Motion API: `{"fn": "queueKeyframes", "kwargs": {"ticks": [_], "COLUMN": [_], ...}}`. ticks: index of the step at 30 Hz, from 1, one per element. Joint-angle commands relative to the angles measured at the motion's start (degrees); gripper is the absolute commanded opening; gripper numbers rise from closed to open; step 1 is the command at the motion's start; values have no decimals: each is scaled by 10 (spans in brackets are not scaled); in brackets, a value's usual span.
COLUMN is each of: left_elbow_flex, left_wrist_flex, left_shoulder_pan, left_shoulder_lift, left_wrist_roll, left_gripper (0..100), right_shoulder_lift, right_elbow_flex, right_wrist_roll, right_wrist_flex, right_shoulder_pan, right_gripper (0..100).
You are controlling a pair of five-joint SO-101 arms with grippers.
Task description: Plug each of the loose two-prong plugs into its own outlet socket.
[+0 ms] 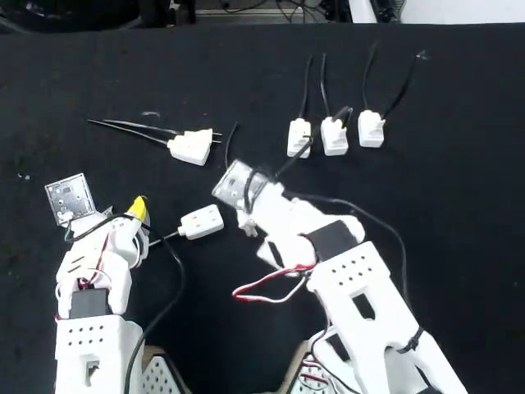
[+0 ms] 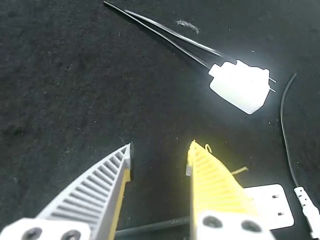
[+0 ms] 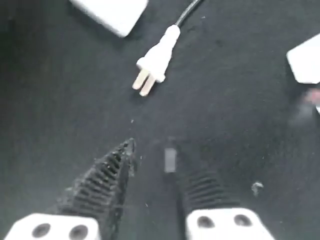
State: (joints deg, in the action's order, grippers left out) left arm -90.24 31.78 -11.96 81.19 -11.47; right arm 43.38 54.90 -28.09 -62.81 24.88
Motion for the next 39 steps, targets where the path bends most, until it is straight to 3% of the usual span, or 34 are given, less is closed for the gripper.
{"fn": "queueKeyframes", "kwargs": {"ticks": [1,5,19,30,39], "left_elbow_flex": [15,15,15,15,16], "left_wrist_flex": [-10,-9,-9,-10,-8], "left_shoulder_pan": [-5,-5,-4,0,-3], "left_shoulder_lift": [7,7,7,7,7], "left_wrist_roll": [-3,-3,-3,-3,-3], "left_gripper": [188,188,188,188,188], "right_shoulder_lift": [5,-48,-330,-393,-394], "right_elbow_flex": [-24,-33,-192,-214,-216], "right_wrist_roll": [76,109,105,105,57], "right_wrist_flex": [82,136,136,142,141], "right_shoulder_pan": [-9,-4,45,95,26], "right_gripper": [198,147,168,215,215]}}
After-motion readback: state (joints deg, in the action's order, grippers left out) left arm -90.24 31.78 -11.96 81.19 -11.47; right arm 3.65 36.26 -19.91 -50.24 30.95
